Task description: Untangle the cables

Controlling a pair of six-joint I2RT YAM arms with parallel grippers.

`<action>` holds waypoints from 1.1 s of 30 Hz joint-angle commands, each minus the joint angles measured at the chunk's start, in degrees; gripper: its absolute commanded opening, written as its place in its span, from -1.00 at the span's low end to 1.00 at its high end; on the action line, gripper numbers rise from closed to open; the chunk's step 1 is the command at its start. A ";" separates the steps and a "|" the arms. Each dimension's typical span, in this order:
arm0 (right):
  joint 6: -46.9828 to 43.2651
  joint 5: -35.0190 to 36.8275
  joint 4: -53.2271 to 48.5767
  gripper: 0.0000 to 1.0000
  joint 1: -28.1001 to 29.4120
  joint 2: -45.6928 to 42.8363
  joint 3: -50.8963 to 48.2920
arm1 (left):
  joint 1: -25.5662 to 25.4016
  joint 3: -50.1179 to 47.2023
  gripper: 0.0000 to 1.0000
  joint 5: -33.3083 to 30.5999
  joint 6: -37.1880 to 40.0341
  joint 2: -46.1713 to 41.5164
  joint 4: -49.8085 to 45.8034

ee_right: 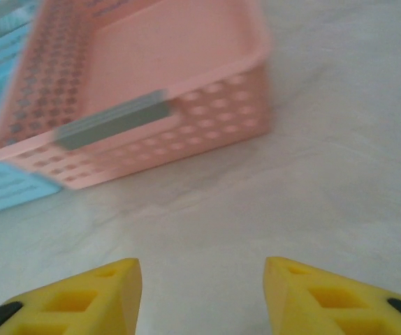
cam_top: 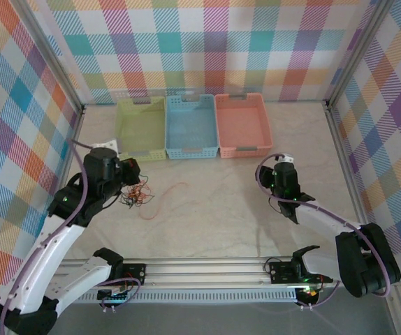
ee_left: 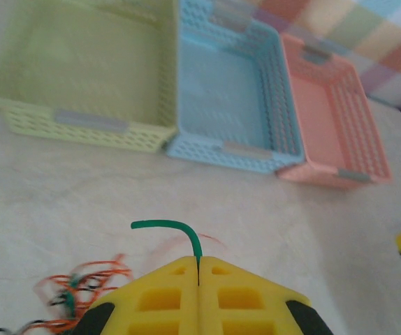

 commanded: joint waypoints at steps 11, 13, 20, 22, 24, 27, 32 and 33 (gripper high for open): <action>-15.81 -36.60 25.05 0.23 12.21 7.89 3.38 | 0.85 0.54 -1.00 20.15 2.69 4.72 6.89; -17.99 -38.85 26.43 0.26 14.00 8.71 3.42 | 0.80 0.24 -1.00 21.35 2.42 5.31 7.42; -25.60 -47.55 28.37 0.37 19.12 11.32 4.14 | 0.61 -0.52 -1.00 24.31 1.74 7.65 8.36; -28.68 -49.02 28.39 0.39 20.68 11.75 4.01 | 0.52 -0.52 -1.00 24.05 1.57 7.94 8.36; -32.93 -50.40 28.30 0.40 22.11 11.88 3.76 | 0.52 -0.35 -1.00 23.67 1.46 8.45 8.10; -37.14 -50.15 27.50 0.42 23.53 12.31 3.55 | 0.52 -0.26 -1.00 23.75 1.15 8.88 8.15; -40.96 -48.99 25.92 0.44 24.65 14.11 4.27 | 0.43 -0.26 -1.00 24.36 0.95 9.32 8.18; -41.72 -49.34 25.04 0.43 24.73 14.46 4.55 | 0.43 -0.25 -1.00 24.47 0.95 9.42 8.10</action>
